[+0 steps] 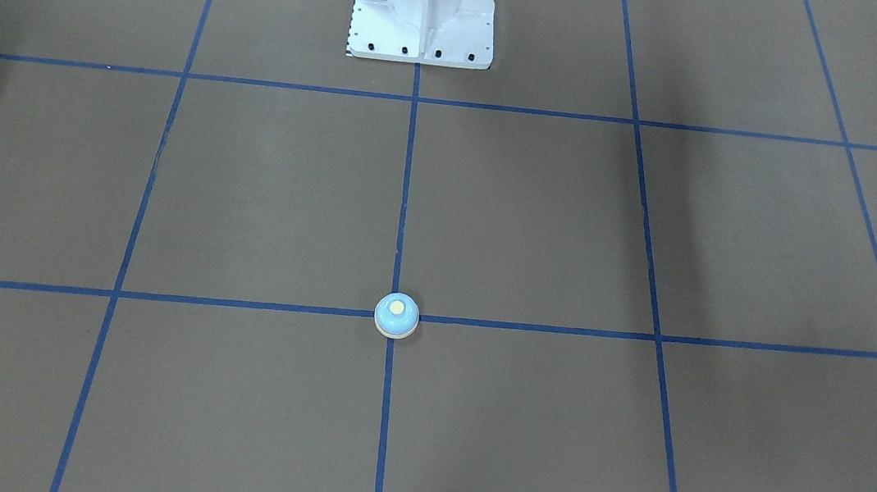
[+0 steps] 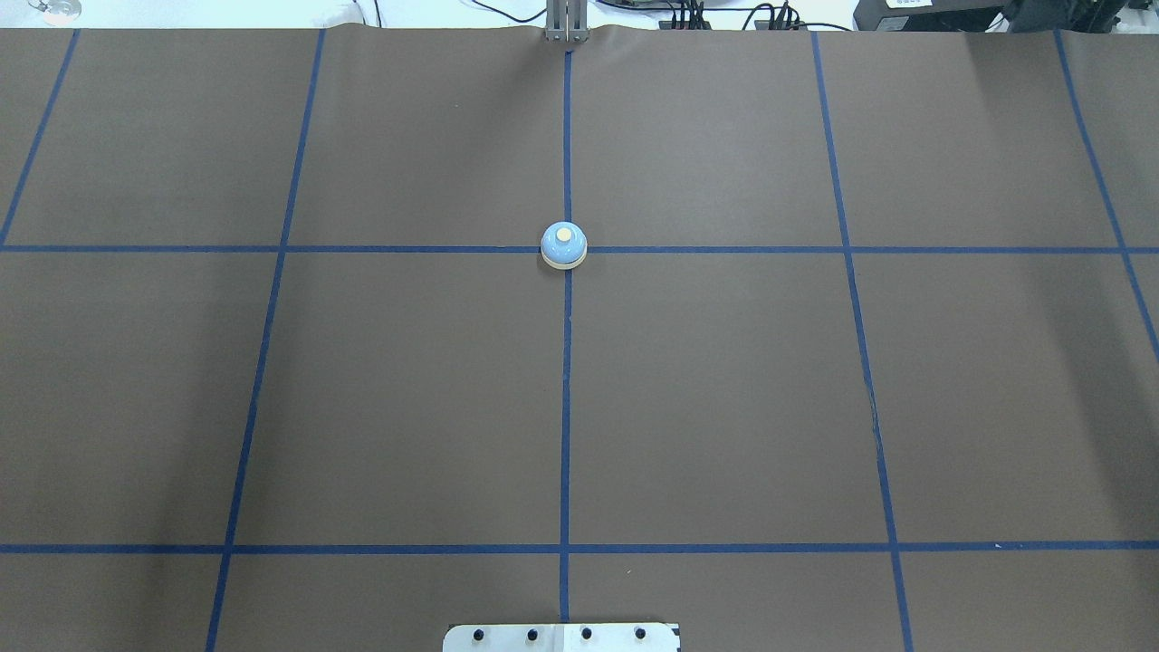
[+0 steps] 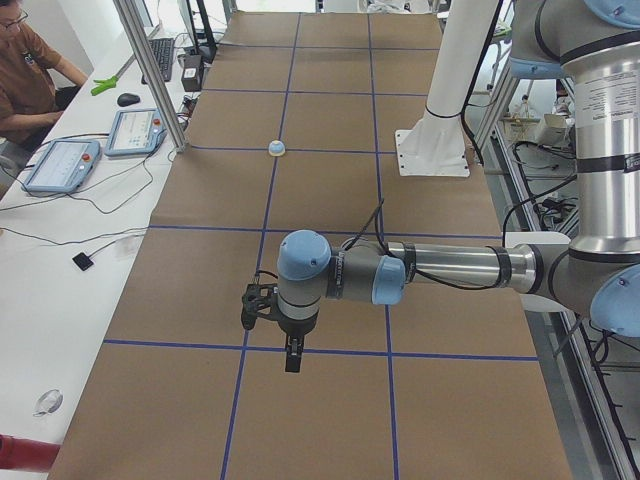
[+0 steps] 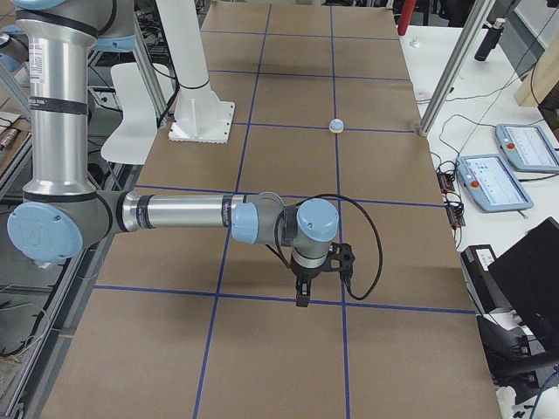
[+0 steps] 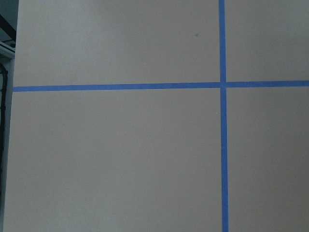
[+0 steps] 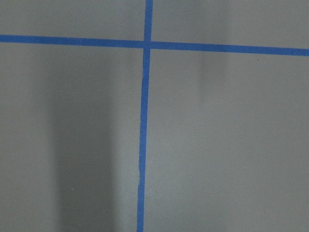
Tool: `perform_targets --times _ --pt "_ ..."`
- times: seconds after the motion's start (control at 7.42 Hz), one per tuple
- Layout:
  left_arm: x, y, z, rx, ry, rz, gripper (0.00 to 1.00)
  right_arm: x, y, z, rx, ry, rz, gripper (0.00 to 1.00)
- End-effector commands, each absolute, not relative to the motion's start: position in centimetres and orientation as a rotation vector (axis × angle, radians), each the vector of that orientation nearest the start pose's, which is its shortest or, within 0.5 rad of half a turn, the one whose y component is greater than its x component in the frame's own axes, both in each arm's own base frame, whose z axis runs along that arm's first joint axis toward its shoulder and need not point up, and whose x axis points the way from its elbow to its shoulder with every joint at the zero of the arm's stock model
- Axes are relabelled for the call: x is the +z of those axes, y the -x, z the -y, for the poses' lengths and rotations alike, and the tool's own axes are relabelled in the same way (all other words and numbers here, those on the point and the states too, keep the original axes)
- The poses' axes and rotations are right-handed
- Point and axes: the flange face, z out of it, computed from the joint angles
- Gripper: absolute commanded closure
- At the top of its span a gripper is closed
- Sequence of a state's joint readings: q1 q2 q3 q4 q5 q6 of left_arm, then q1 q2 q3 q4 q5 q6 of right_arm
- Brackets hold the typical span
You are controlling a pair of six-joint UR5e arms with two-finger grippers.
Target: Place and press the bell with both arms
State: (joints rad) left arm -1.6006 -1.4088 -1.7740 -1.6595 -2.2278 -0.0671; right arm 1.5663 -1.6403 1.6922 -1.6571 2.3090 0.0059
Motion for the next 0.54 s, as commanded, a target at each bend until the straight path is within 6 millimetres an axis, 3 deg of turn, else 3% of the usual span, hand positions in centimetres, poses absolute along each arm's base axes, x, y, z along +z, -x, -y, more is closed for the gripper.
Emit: perform_targets --times 0.0,0.4 --pt "62.18 7.38 43.26 -0.037 -0.115 -0.662 0.0 64.46 -6.41 46.05 0.018 0.032 0.739 0.0" --pt "61.56 6.72 43.21 -0.024 -0.116 -0.687 0.0 64.56 -6.36 45.9 0.021 0.035 0.745 0.0"
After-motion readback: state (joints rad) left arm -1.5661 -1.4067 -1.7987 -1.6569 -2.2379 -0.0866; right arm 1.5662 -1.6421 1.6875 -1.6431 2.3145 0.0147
